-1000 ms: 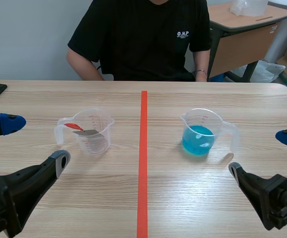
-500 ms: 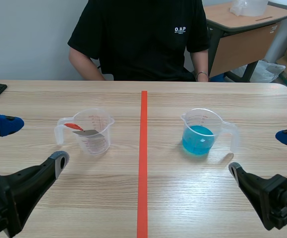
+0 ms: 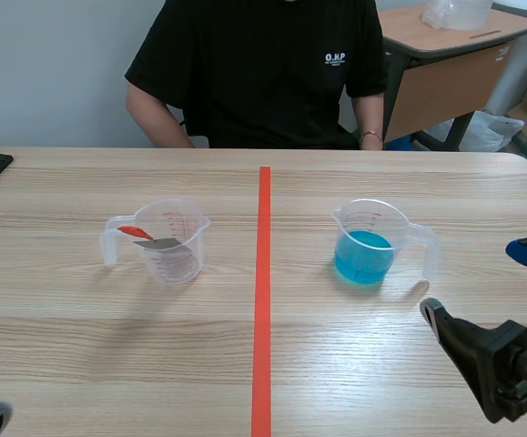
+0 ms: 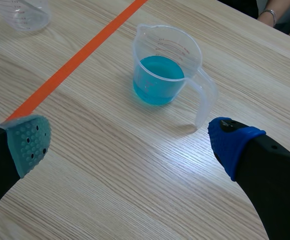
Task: Do the redox reaction experiment.
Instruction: 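Lift the metal plate out of the left beaker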
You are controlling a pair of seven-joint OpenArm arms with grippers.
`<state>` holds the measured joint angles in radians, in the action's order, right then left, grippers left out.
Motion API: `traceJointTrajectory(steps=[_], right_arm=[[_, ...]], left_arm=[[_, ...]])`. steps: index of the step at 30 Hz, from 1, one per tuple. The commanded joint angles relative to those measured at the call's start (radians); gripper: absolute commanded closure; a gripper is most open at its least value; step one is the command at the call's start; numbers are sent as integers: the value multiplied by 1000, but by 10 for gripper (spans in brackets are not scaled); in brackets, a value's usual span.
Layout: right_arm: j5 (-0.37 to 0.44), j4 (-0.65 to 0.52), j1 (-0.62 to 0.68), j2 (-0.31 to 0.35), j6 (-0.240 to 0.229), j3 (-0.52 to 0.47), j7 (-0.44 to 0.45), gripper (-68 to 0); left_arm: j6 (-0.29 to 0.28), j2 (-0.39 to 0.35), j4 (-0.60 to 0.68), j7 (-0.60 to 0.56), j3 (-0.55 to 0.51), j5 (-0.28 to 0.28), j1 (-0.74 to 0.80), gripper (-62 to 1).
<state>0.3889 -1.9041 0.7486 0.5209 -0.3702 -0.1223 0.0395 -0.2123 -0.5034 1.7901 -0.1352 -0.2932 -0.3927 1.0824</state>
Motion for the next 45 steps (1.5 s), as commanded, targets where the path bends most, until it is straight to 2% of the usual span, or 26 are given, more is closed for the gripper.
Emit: traceJointTrajectory(steps=[1,6,12,20,26,31,36,45], right_arm=[[4,-16,2,0,3,0,14,-657],[-36,-16,-2,0,0,0,49,-656],[-104,-16,-57,3,-52,7,83,-653],[-214,-16,-194,8,-96,108,98,-653],[-271,2,-340,8,-103,256,98,-653],[-293,84,-489,8,-103,423,101,-653],[-293,172,-636,5,-103,587,147,-653],[-379,319,-850,-56,-97,833,216,-653]], left_arm=[[9,43,-45,-19,-7,-5,-8,-623],[20,103,-200,-37,-16,-5,-4,-623],[20,154,-346,-94,-16,-5,3,-623],[14,193,-454,-106,3,-6,2,-623],[11,193,-496,-104,55,-6,-3,-623],[11,193,-514,-104,94,-6,-3,-623],[11,193,-515,-101,120,-6,-6,-623],[13,195,-521,-52,125,-6,-48,-623]])
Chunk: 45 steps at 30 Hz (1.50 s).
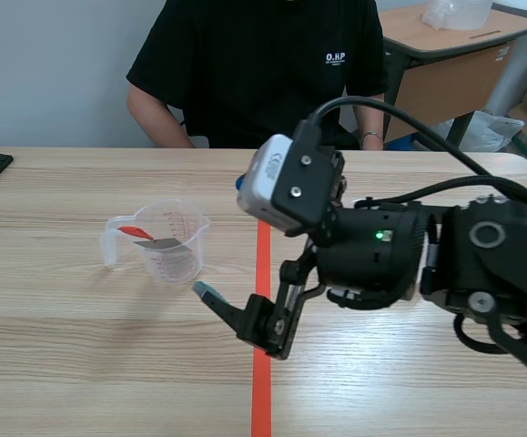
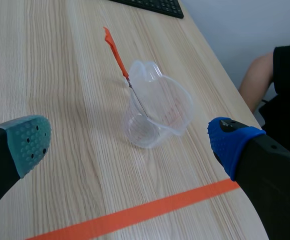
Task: Do the redox reaction experiment.
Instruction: 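Lift the metal plate out of the left beaker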
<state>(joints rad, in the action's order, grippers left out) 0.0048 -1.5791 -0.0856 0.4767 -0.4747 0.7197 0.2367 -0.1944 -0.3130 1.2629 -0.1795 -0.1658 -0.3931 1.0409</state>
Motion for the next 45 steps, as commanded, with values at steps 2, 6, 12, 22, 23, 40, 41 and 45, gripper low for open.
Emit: traceJointTrajectory(steps=[2,6,12,22,23,40,41,45], right_arm=[[-26,34,-52,-36,16,30,40,-653],[-66,114,-114,-89,62,91,72,-653],[-87,240,-216,-165,131,180,112,-653],[-89,344,-302,-245,154,211,137,-652],[-92,344,-306,-248,154,211,136,-651],[-114,344,-311,-252,199,211,152,-434],[-114,344,-311,-252,199,211,152,-407],[-114,344,-311,-251,199,211,152,-299]], left_arm=[[-5,5,-3,0,-3,-5,-23,-623],[-5,5,-26,-1,-3,-6,-48,-623],[-6,5,-39,-3,-3,-6,-63,-623],[-6,5,-39,-5,-3,-6,-63,-623],[-6,5,-39,-5,-3,-6,-63,-623],[-6,5,-39,-4,-3,-6,-63,-623],[-6,5,-39,-4,-3,-6,-63,-623],[-6,5,-39,-4,-3,-6,-63,-623]])
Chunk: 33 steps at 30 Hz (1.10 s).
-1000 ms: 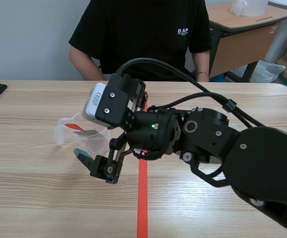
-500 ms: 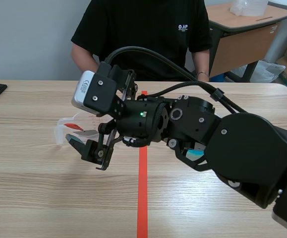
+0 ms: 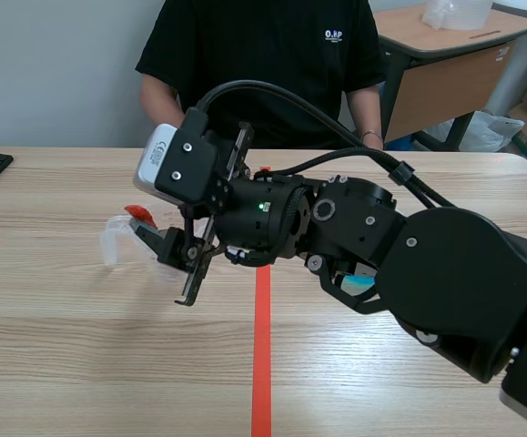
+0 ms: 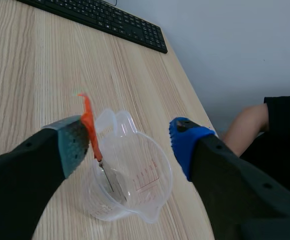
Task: Do the redox reaction experiment.
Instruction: 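Lift the metal plate out of the left beaker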
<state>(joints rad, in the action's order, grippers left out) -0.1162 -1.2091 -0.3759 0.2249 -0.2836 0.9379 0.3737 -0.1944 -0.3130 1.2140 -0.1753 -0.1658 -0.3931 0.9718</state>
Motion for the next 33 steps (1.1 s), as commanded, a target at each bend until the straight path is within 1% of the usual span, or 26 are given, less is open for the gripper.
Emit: traceJointTrajectory(steps=[1,4,7,9,13,18,20,23,25,28,33], right_arm=[[6,-26,-20,2,8,-7,16,-273],[6,-26,-20,5,9,-8,17,-180],[6,-26,-21,5,44,-8,18,-100],[6,-26,-21,5,56,-10,18,-76],[7,-26,-35,5,55,-10,17,-14],[15,-31,-48,5,51,-31,18,-14],[26,-35,-54,5,29,-45,15,-14],[71,-56,-59,5,-32,-80,-5,-14],[95,-80,-59,5,-76,-109,-35,-14],[146,-121,-59,5,-128,-154,-79,-14],[229,-212,-58,5,-217,-236,-188,-14]], left_arm=[[-6,5,10,-8,-3,-6,6,-623],[-6,5,10,-9,-3,-6,6,-623],[-6,5,10,-12,-3,-6,6,-623],[-6,6,10,-11,-3,-6,6,-623],[-10,6,10,-11,-3,-6,6,-623],[-11,8,10,-11,-3,-5,6,-623],[-11,8,10,-11,-3,-5,6,-623],[-11,11,10,-12,-3,-5,6,-623],[-18,14,10,-12,-3,-2,6,-623],[-29,14,10,-12,-3,-2,6,-623],[-30,14,10,-12,-3,-2,6,-623]])
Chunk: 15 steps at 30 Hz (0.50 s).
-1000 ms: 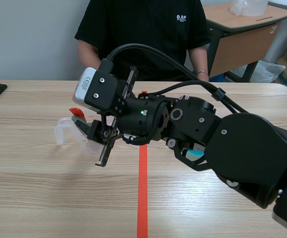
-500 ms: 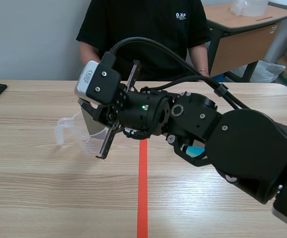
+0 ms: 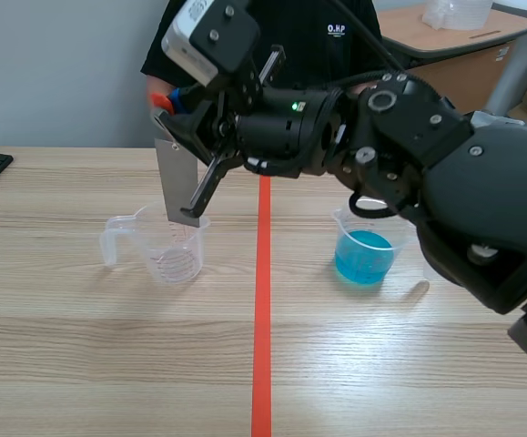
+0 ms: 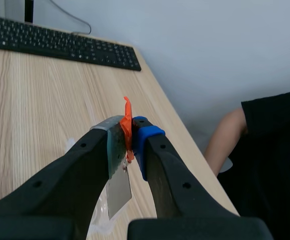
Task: Do the redox reaction experiment.
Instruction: 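Lift the metal plate out of the left beaker, then move the plate over the blue solution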
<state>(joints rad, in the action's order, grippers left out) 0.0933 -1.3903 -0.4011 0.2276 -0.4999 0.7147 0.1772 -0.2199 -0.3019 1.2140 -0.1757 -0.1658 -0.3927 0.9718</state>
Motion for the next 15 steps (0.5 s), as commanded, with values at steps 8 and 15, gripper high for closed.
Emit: traceJointTrajectory(steps=[8,15], right_arm=[[181,-211,-26,31,-78,-148,-209,-15],[390,-333,-25,169,-103,-225,-327,-15]], left_arm=[[-3,2,10,-10,-3,19,9,-399],[-3,2,10,-8,-3,19,9,-220]])
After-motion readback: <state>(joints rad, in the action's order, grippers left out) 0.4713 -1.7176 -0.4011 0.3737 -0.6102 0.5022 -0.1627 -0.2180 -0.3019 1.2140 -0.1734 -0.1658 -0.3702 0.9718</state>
